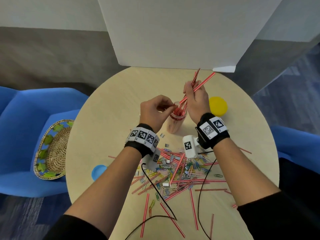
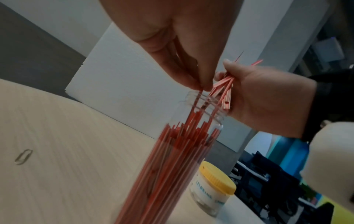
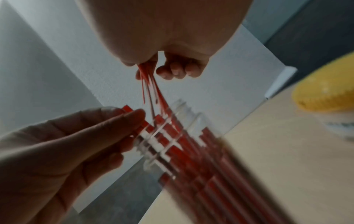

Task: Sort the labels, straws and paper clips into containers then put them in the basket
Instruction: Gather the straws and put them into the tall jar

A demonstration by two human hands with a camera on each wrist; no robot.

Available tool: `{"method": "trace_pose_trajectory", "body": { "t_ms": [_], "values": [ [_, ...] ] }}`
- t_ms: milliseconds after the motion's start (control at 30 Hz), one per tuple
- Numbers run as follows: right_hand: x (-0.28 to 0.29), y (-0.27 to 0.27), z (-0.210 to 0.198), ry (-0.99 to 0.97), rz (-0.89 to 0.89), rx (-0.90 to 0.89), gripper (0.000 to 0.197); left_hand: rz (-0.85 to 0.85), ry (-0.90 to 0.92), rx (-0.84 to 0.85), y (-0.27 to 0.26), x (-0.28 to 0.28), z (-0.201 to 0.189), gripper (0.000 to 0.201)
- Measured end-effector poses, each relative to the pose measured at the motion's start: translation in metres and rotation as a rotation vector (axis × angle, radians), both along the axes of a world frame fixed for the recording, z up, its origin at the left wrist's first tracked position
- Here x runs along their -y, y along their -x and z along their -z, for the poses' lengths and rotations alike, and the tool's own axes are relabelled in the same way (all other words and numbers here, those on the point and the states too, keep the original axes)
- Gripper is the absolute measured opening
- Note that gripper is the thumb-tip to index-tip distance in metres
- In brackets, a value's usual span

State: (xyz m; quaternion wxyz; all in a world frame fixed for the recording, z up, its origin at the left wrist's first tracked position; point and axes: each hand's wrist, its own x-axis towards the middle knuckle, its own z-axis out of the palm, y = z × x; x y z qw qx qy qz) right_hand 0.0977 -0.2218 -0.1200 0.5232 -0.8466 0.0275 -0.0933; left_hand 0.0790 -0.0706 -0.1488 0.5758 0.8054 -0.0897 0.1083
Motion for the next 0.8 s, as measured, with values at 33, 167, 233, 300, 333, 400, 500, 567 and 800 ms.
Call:
{"method": "trace_pose_trajectory", "body": {
  "t_ms": [33, 167, 233, 300, 333, 400, 500, 567, 800],
  "values": [
    [0.003, 0.001, 0.0, 0.054, -0.034, 0.028, 0.022, 0.008, -0.036, 0.029, 0.0, 0.0, 0.001, 0.008],
    [0.015, 0.003, -0.008, 0.169, -0.095, 0.106, 0.019, 0.033, -0.15, 0.097, -0.002, -0.001, 0.0, 0.005],
    [0.019, 0.003, -0.015, 0.176, -0.087, 0.117, 0.02, -0.029, -0.139, 0.119, -0.003, -0.004, 0.001, 0.008],
    [0.02, 0.002, -0.021, 0.187, -0.101, 0.073, 0.022, -0.131, -0.1, 0.07, -0.002, -0.012, 0.01, 0.011],
    [0.021, 0.001, -0.024, 0.215, -0.131, 0.025, 0.023, -0.182, -0.122, 0.005, -0.002, -0.018, 0.018, 0.014],
    [0.022, -0.002, -0.029, 0.33, -0.213, -0.061, 0.024, -0.226, -0.31, -0.233, -0.001, -0.034, 0.042, 0.027],
    [0.024, -0.005, -0.035, 0.412, -0.299, -0.141, 0.017, -0.141, -0.77, -0.733, 0.009, -0.061, 0.074, 0.055],
    [0.025, -0.005, -0.037, 0.429, -0.323, -0.149, 0.009, -0.088, -0.883, -0.897, 0.018, -0.075, 0.085, 0.068],
    [0.006, -0.006, -0.037, 0.699, -0.415, -0.26, 0.015, -0.051, -0.958, -0.826, 0.025, -0.085, 0.093, 0.062]
  ]
}}
